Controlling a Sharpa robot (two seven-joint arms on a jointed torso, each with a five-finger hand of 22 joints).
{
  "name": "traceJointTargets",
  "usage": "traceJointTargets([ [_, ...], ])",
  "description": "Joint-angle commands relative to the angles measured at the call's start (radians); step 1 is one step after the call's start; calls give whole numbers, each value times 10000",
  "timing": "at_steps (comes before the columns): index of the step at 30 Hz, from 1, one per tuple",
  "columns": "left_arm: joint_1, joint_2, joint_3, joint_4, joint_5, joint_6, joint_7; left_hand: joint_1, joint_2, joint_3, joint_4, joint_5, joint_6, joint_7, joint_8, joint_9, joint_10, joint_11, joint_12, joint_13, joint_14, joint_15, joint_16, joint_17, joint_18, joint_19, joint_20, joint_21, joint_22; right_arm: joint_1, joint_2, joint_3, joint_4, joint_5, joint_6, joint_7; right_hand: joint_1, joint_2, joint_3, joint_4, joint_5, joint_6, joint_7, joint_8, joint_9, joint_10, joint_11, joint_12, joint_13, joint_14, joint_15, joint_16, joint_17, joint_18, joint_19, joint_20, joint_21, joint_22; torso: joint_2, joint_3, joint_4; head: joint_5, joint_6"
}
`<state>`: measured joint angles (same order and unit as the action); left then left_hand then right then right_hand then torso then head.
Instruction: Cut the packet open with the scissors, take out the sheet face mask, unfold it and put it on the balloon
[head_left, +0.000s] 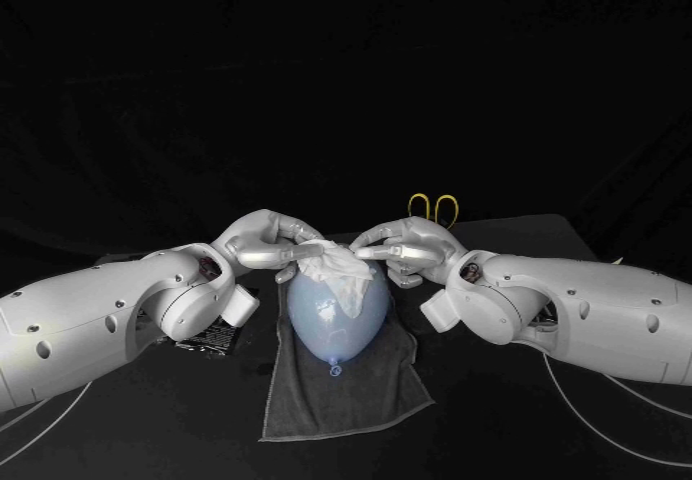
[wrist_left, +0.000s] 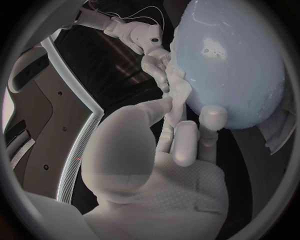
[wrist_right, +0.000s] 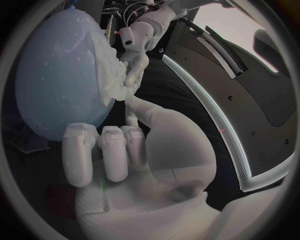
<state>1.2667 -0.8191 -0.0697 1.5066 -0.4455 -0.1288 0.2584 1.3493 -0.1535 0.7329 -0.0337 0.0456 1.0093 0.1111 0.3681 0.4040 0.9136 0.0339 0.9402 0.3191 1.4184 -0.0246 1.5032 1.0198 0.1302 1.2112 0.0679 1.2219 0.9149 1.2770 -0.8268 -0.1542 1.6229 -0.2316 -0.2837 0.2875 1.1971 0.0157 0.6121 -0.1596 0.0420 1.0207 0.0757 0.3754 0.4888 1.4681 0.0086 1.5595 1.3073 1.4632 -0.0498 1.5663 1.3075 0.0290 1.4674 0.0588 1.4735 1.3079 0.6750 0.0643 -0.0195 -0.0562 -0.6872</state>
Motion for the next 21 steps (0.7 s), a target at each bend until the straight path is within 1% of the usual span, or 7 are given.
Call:
traceJointTargets([
  [1,4,-3,12,30,167,-159,145,-10,109,17,-18,41,69,-4,38,166,59,-9,-28,2,-5,-68,-20,14,-18,28,-35,47,-5,-8,-112,7,168,-287,-293,94,-112,15,76,-7,64,-83,24,192,1714,992,-59,50,2586,1076,-73,45,2633,-72,642,-68,31,2337,3,-1,2,6,6],
  [6,3,-10,12,28,176,-178,154,-12,108,20,-20,42,70,-5,39,169,61,-10,-28,2,-5,-69,-20,14,-21,36,-36,55,10,-13,-268,6,337,-518,-457,119,-137,9,106,-8,65,-110,20,229,1777,999,-62,63,2596,1076,-76,45,2633,-70,638,-71,23,2335,5,-3,1,2,-1],
  [12,2,-24,11,74,244,-188,246,24,66,102,-116,42,-18,6,-4,196,21,-18,-65,-20,-9,-81,-24,3,-19,29,-53,62,8,-28,-486,4,631,-1073,-1067,491,-199,-12,172,10,64,-323,63,186,1860,965,-35,1,2549,1076,-66,45,2633,-60,618,-75,-24,2320,6,-4,6,14,1],
  [16,2,-35,11,108,263,-182,352,96,6,214,-263,43,-52,21,-29,233,-69,-4,-124,-49,-30,-78,-36,-29,-11,-8,-65,59,-22,-38,-631,4,876,-1247,-1251,693,-307,-113,76,61,63,-783,195,-70,1851,916,71,-85,2484,1076,11,45,2633,-54,604,-42,-58,2310,4,-1,2,32,5],
  [18,1,-43,11,129,268,-153,431,153,-37,316,-379,43,-80,38,-57,254,-171,14,-187,-79,-59,-69,-48,-75,2,-62,-68,48,-72,-41,-736,3,1026,-1290,-1284,740,-350,-94,-23,127,67,-958,271,-230,1814,913,137,-92,2479,1076,69,45,2633,-63,620,-3,-22,2321,3,-3,3,35,14],
  [20,0,-49,10,146,266,-130,512,196,-49,403,-461,43,-64,43,-58,275,-266,27,-245,-104,-104,-60,-66,-165,22,-143,-66,15,-160,-43,-822,2,1133,-1254,-1277,738,-346,-71,-62,149,67,-1016,305,-313,1786,911,169,-96,2477,1076,96,45,2633,-72,636,20,16,2332,1,-5,4,40,33],
  [21,-1,-52,10,160,244,-99,590,286,-44,530,-587,44,-33,31,-57,294,-376,53,-294,-123,-189,-48,-98,-328,44,-233,-67,1,-231,-45,-896,2,1214,-1155,-1246,711,-332,-41,-86,164,67,-1075,345,-404,1748,914,201,-90,2481,1076,124,45,2633,-80,650,43,50,2343,-5,-8,2,43,39],
])
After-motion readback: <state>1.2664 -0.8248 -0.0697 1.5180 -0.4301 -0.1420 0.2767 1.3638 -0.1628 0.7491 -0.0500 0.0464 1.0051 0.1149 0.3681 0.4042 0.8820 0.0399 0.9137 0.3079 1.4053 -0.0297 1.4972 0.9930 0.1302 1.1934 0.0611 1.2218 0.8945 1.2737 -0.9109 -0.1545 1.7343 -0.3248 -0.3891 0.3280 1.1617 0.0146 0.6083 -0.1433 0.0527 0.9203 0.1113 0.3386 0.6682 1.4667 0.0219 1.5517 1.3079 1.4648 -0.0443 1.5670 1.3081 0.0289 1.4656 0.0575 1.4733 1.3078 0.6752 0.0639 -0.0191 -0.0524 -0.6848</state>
